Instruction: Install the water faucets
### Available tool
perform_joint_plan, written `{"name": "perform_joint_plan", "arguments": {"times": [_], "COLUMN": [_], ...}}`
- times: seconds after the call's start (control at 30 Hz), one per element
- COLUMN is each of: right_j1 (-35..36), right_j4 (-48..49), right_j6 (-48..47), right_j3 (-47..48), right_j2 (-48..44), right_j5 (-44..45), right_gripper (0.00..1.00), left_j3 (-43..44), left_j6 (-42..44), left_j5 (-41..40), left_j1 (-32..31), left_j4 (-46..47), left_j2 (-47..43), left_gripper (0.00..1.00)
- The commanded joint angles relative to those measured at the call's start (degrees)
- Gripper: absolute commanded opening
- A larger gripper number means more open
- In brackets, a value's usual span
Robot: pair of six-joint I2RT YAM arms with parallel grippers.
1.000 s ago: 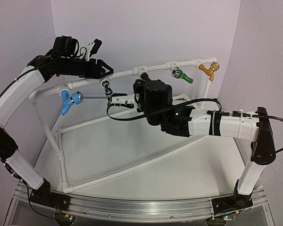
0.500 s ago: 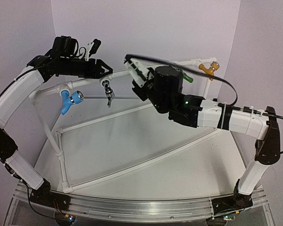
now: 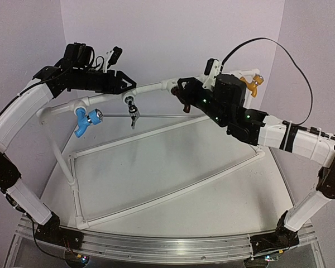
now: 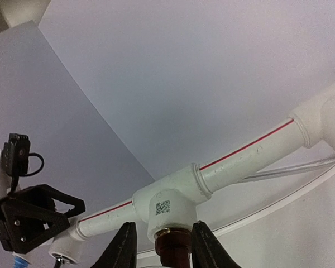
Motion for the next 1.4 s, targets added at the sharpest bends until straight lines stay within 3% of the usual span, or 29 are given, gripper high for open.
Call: {"name": "perform_joint_plan", "arguments": {"times": [0.0, 0.23, 0.37, 0.53, 0.63, 0.8, 1.03, 1.07, 1.17, 1.27, 1.37], "right_j1": [-2.7, -2.7, -2.7, -2.7, -2.7, -2.7, -2.7, -2.7, -2.7, -2.6, -2.5], "right_j4": [-0.1, -4.5, -13.2, -19.3, -20.9, -21.9, -22.1, -22.1, -23.1, -26.5, -31.7], "right_j6": [10.8, -13.8, -28.9, -47.0, -41.4, -35.8, -27.5, -29.8, -43.9, -64.7, -81.1], "right_j3": [-2.0, -0.2, 1.9, 0.8, 4.3, 7.6, 11.0, 11.0, 10.1, 7.4, 5.4], "right_j2": [-6.0, -8.7, -11.2, -15.0, -14.1, -11.0, -6.0, -5.9, -6.9, -10.3, -13.1], "right_j5": [5.3, -2.1, -12.1, -18.1, -11.6, -16.4, -9.8, -11.1, -16.5, -22.8, -23.3], "right_gripper": [0.33, 0.76, 0.89, 0.94, 0.9, 0.78, 0.58, 0.59, 0.78, 0.97, 0.98], "left_j3": [-3.2, -3.6, -3.7, -3.2, -3.4, -3.5, -3.5, -3.6, -3.9, -4.2, -4.0], "left_j6": [-1.1, -1.1, -0.9, -0.6, -0.7, -1.0, -0.9, -0.9, -0.7, -0.4, -0.3], "left_j5": [-0.1, -0.1, -0.1, 0.3, 0.3, 0.7, 0.5, 0.4, 0.2, 0.0, -0.2], "left_j1": [-0.1, 0.0, -0.1, 0.0, 0.0, 0.0, 0.0, 0.0, 0.0, 0.0, 0.0], "left_j4": [-13.0, -12.8, -12.8, -12.9, -12.8, -12.3, -12.8, -12.8, -12.8, -13.0, -13.1], "left_j2": [1.7, 1.7, 2.0, 2.7, 2.6, 2.7, 2.3, 2.2, 1.9, 1.6, 1.7], "left_gripper": [0.58, 0.58, 0.58, 0.58, 0.58, 0.58, 0.58, 0.58, 0.58, 0.58, 0.58]}}
